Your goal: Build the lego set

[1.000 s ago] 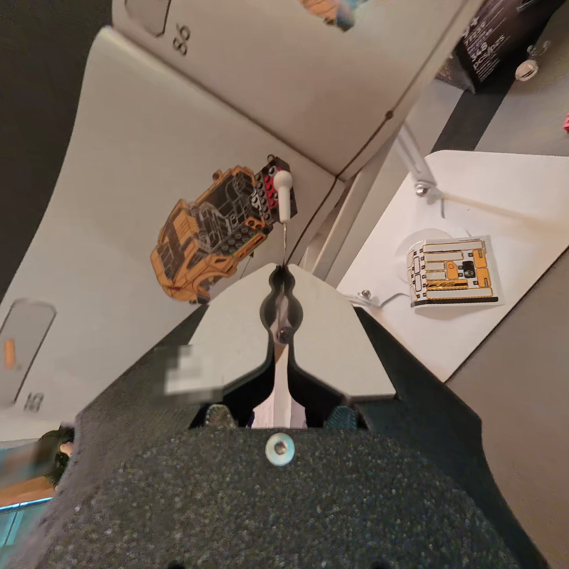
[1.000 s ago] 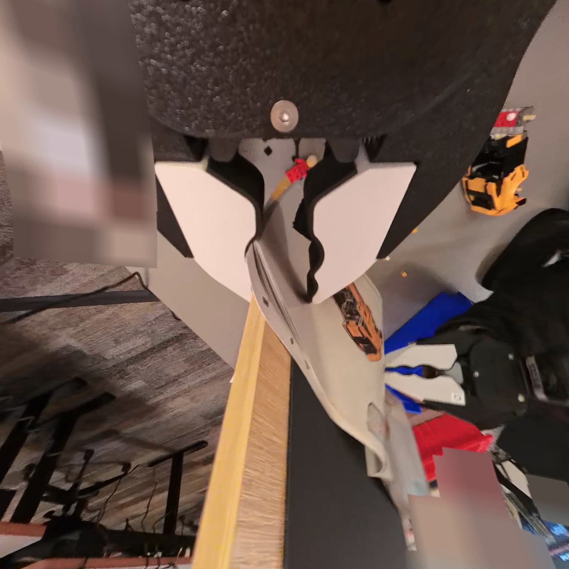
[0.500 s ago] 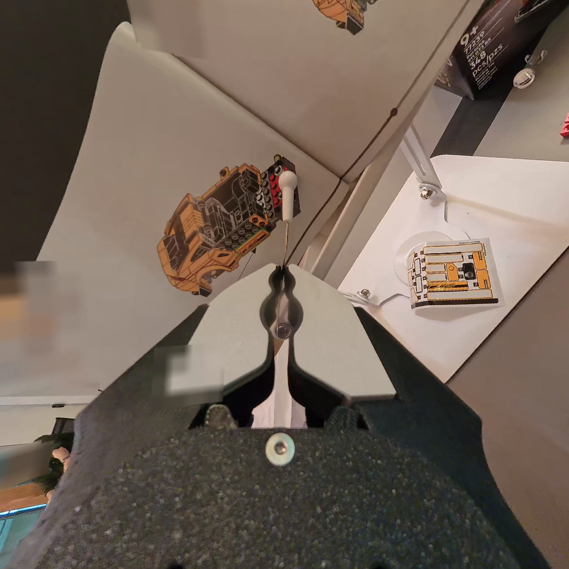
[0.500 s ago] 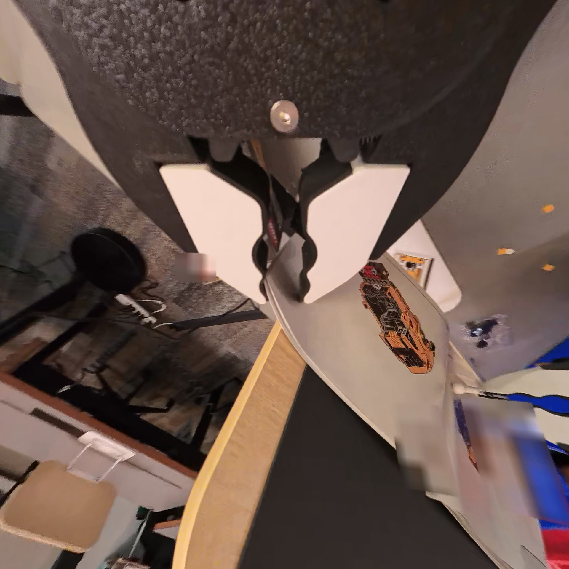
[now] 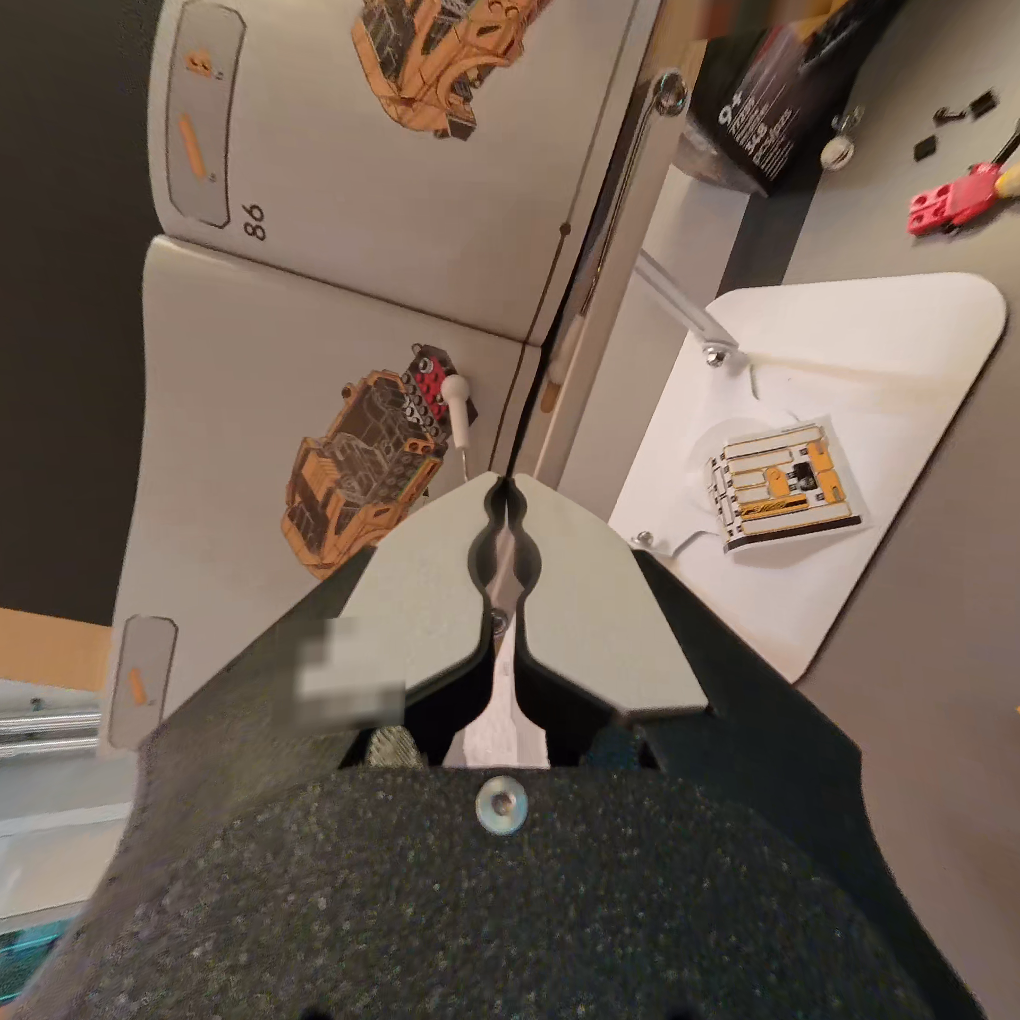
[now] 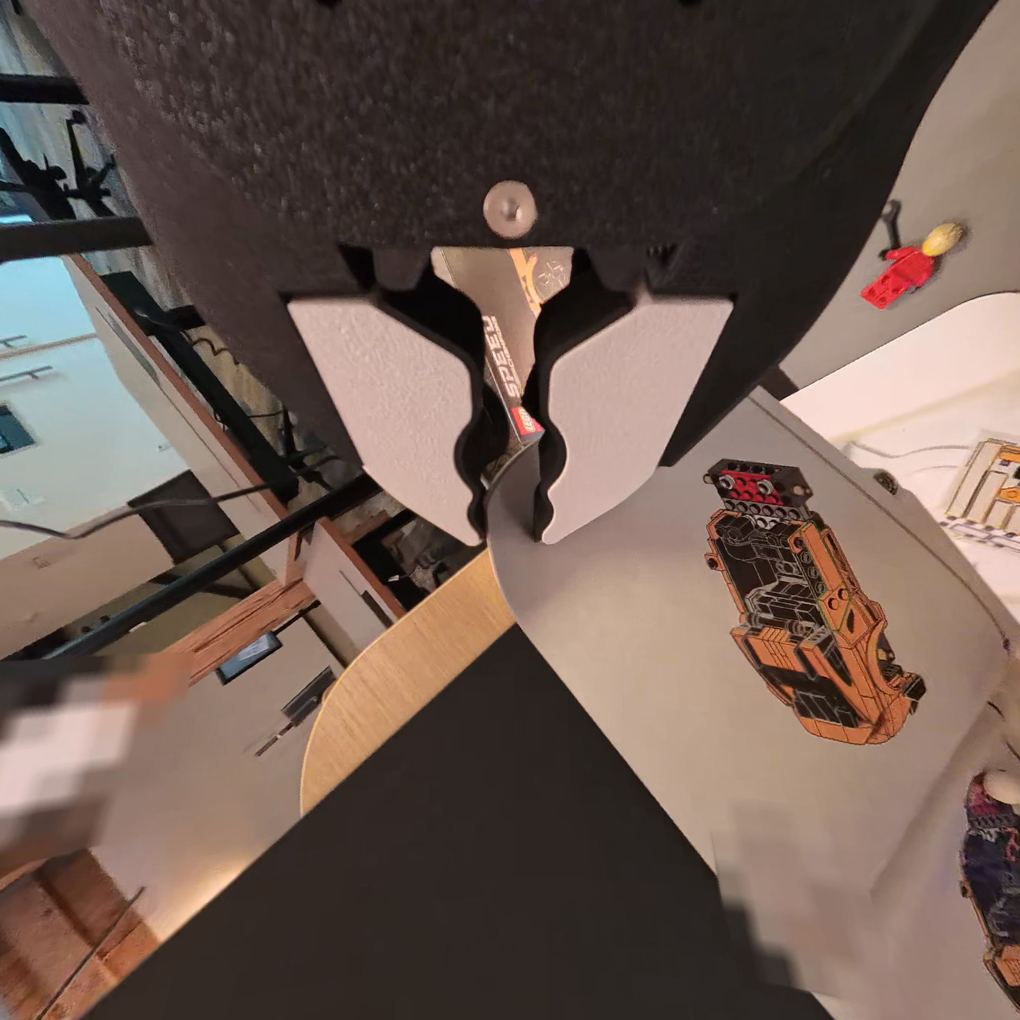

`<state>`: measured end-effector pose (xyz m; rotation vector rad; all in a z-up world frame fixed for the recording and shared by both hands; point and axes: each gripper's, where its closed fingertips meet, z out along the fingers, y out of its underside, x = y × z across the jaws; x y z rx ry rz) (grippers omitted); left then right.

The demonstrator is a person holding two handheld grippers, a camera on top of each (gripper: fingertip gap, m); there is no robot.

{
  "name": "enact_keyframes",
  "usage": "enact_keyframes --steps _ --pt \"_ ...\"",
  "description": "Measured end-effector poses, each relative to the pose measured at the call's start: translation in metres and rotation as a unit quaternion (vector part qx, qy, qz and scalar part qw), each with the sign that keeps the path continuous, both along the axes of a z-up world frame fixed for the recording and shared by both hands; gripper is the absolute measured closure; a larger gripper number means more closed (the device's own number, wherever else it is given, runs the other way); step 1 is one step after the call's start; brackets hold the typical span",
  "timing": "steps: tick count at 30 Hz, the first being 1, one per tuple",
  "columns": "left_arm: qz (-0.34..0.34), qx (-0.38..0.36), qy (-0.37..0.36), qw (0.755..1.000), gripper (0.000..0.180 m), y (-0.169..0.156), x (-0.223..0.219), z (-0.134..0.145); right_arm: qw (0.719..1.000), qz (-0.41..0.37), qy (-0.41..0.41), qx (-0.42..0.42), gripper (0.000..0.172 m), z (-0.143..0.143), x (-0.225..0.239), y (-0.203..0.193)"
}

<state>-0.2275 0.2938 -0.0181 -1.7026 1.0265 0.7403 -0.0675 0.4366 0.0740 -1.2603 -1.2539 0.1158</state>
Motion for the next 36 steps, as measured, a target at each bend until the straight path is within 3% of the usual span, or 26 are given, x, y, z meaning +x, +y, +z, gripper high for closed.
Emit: enact_keyframes --steps 7,13,16,20,23,25,29,36 --pt "-0.048 -0.01 -0.066 0.997 0.18 0.01 0.055 0.004 0.999 0.0 0.024 0.027 0.151 0.012 0.002 0.001" --pt "0.037 -0.036 -0.129 0.99 0.18 0.055 0.067 0.001 0.996 -0.05 0.07 0.025 0.144 0.024 0.02 0.004" --pt "0.049 -0.058 -0.149 0.986 0.18 0.06 0.069 -0.004 0.992 -0.031 0.11 0.047 0.153 0.034 0.023 -0.026" --pt "0.041 -0.058 -0.175 0.982 0.18 0.06 0.071 -0.004 0.997 0.063 0.04 0.005 0.158 -0.019 -0.028 -0.075" --pt "0.025 -0.056 -0.195 0.979 0.18 0.052 0.074 -0.002 0.999 0.051 -0.01 -0.017 0.16 -0.067 -0.049 -0.068" --pt "0.017 -0.041 -0.205 0.978 0.18 0.041 0.072 0.005 0.999 0.043 -0.01 -0.031 0.16 -0.081 -0.052 -0.063" --pt "0.008 -0.015 -0.276 0.961 0.18 0.016 0.062 0.017 0.997 0.053 0.021 -0.051 0.159 -0.077 -0.053 -0.068" --pt "0.023 0.11 -0.441 0.891 0.18 -0.032 0.015 0.048 0.975 0.088 0.188 -0.082 0.159 -0.03 -0.026 -0.123"
